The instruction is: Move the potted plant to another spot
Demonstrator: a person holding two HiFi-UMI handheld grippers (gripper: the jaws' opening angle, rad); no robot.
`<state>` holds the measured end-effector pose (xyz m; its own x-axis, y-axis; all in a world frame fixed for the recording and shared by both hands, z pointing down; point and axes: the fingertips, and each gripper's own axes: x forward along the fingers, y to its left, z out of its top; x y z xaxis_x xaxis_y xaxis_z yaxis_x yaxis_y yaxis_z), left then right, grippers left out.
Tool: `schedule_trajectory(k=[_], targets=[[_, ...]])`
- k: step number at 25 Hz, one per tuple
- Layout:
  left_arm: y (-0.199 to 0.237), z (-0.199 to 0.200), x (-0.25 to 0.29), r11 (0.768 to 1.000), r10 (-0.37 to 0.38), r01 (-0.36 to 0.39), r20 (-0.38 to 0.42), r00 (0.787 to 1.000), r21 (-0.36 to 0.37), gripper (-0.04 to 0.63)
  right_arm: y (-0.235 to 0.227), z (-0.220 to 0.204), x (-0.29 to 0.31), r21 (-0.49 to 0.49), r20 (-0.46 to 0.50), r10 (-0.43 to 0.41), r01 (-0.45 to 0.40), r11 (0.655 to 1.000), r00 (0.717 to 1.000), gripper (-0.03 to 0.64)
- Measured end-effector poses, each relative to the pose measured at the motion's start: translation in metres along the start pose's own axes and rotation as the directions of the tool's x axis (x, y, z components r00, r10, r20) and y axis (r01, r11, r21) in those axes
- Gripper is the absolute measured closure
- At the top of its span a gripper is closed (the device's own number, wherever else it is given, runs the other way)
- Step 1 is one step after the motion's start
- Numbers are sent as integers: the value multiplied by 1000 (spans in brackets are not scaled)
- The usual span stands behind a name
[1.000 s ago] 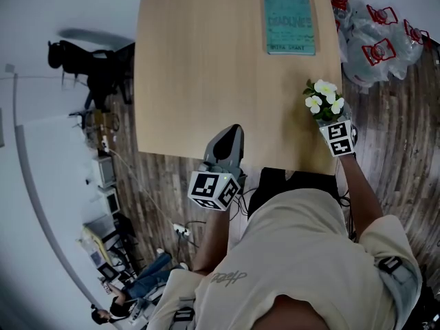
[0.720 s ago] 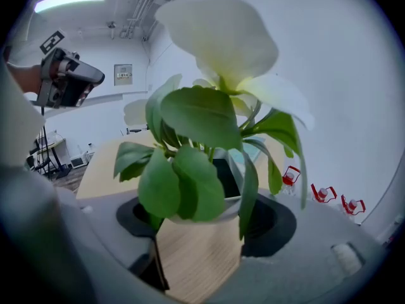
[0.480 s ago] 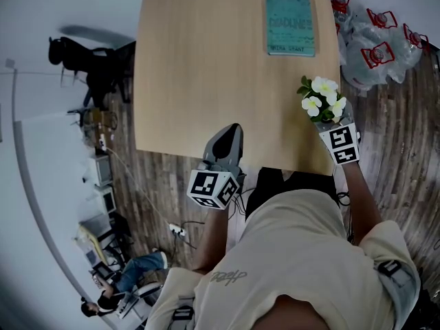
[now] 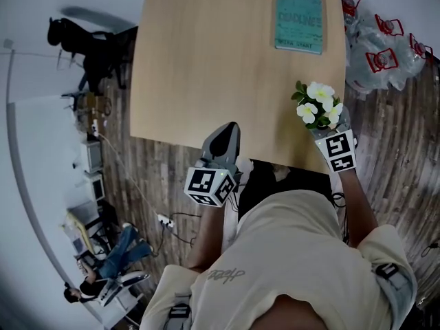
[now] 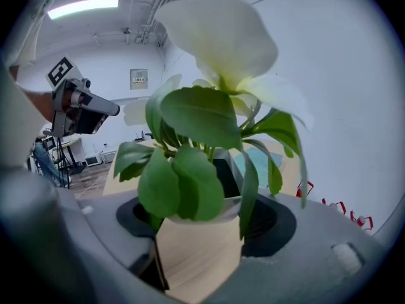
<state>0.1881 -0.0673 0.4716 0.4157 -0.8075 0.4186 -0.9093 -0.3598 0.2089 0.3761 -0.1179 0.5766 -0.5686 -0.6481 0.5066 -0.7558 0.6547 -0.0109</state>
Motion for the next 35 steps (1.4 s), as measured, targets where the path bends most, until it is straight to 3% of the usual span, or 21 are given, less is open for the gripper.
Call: schedule_trajectory(k=[10, 15, 20, 27, 35], targets=[[44, -3, -33, 998, -12, 16, 85, 996, -53, 578, 56, 23, 9, -19, -3, -1, 1, 1000, 1000, 284], [79, -21, -66, 1000, 21, -22, 79, 997, 10, 578, 88, 31, 11, -46, -8, -33, 32, 998, 999, 284], [118, -32, -96, 999, -15, 17, 68, 998, -37, 578, 125, 39, 10, -50, -20, -84, 83, 995, 996, 284], [168, -26, -137, 1000, -27, 27, 104, 994, -3, 578, 176, 61, 16, -34, 17, -149, 149, 988, 989, 282], [203, -43, -178, 1000, -16, 17, 138, 990, -12, 578, 224, 69, 29, -64, 23, -153, 154, 986, 988, 282]])
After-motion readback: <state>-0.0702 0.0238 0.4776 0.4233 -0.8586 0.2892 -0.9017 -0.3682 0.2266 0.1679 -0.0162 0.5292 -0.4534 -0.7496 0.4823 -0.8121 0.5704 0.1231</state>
